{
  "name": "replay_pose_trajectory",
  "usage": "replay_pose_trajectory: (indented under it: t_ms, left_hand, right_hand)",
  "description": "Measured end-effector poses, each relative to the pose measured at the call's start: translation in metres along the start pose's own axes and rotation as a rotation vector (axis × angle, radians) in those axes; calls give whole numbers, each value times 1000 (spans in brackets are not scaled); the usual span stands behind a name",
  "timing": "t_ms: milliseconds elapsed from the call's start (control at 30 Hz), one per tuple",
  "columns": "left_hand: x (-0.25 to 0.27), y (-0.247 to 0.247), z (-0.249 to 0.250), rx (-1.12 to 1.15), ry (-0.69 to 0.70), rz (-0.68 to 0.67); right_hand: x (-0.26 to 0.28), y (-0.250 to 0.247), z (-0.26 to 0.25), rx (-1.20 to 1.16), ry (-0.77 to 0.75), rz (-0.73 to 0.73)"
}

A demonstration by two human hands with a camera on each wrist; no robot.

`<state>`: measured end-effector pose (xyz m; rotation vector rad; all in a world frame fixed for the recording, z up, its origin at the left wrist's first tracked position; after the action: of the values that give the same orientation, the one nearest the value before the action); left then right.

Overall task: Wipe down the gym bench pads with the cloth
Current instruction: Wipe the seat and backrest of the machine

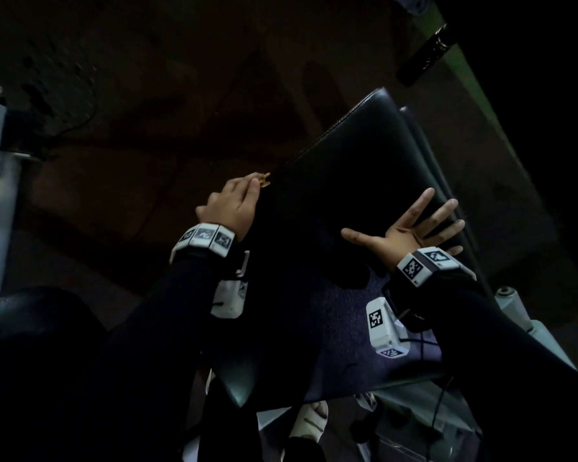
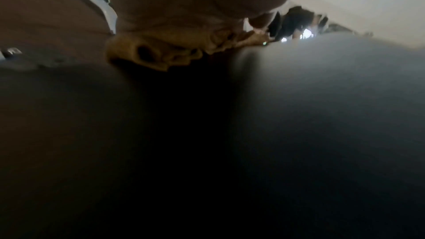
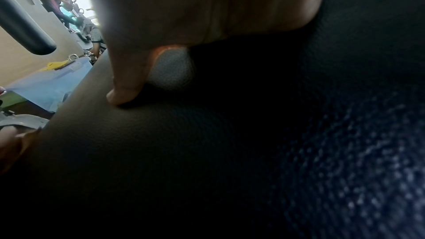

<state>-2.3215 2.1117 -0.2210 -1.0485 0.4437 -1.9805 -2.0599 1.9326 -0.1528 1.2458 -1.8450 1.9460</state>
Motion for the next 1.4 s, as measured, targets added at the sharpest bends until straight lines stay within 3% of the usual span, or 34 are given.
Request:
replay_pose_trajectory:
  t_ms: [200, 367, 500, 567, 633, 700, 800, 933, 1100, 1233, 1400]
  left_hand:
    - [-3, 3, 55, -34, 103, 75]
    - [16, -6, 20, -5, 130, 169]
    - [43, -16, -58, -41, -6, 236]
    - [58, -19, -92, -33, -137, 267]
    - [62, -17, -108, -28, -272, 265]
    - [55, -10, -102, -101, -309, 198]
    - [43, -9, -76, -83, -230, 156]
    - [46, -14, -58, -27, -111, 227]
    - [67, -16, -126, 41, -377, 348]
    - [83, -4, -176, 389, -654, 458]
    - [84, 1, -181, 483, -660, 469]
  right_hand:
    - [8, -6, -8, 11, -33, 37]
    - [10, -8, -11, 20, -67, 47]
    - [13, -16, -12, 58, -77, 184]
    - [10, -10, -9, 36, -78, 146]
    - [10, -14, -7, 14, -97, 190]
    - [10, -20, -8, 14, -110, 255]
    - [9, -17, -8, -10, -108, 205]
    - [12, -20, -9, 23, -106, 259]
    - [16, -18, -12, 41, -121, 248]
    - [18, -20, -13, 38, -129, 289]
    - [10, -13, -8, -25, -121, 184]
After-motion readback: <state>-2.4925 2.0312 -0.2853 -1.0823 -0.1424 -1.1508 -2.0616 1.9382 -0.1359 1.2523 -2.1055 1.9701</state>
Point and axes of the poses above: each hand's wrist, its own x-axis away from the middle knuckle, its own y-axis out of the palm, z = x × y, the point moved 10 cm from there along -x, towards the middle knuckle, and after that the axes turned 1 degree about x, right-handed, at the moved point
